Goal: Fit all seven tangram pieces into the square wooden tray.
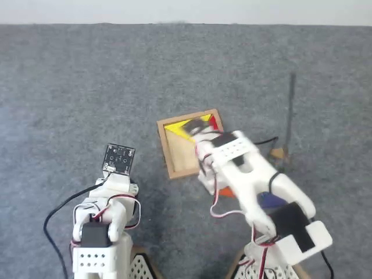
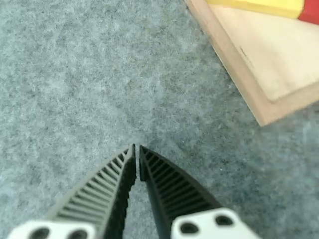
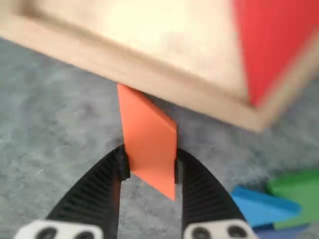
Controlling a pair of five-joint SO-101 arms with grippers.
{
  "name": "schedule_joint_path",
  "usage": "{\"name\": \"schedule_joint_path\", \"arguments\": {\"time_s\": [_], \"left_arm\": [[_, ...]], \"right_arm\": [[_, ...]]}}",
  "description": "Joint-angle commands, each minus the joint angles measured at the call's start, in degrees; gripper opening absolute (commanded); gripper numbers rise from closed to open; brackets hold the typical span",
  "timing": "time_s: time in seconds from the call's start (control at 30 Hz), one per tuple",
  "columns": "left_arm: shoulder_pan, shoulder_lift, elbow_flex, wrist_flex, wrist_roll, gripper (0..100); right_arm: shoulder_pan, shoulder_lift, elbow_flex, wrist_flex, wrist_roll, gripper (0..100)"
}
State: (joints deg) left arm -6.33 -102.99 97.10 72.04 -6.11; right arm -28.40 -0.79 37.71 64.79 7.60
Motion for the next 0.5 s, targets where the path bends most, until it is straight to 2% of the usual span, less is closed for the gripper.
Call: {"name": "schedule_joint_path", "arguments": {"time_s": [0.0,0.27,0.47], "left_arm": [[-0.2,-1.1,-0.7,0.3,0.5,1],[-0.2,-1.1,-0.7,0.3,0.5,1],[-0.2,-1.1,-0.7,0.3,0.5,1]], "right_arm": [[7.1,-3.9,-3.9,0.3,-2.5,0.7],[10.2,-5.6,-4.0,2.0,-2.7,0.7],[22.2,-14.2,-9.1,4.8,1.1,0.7]]}}
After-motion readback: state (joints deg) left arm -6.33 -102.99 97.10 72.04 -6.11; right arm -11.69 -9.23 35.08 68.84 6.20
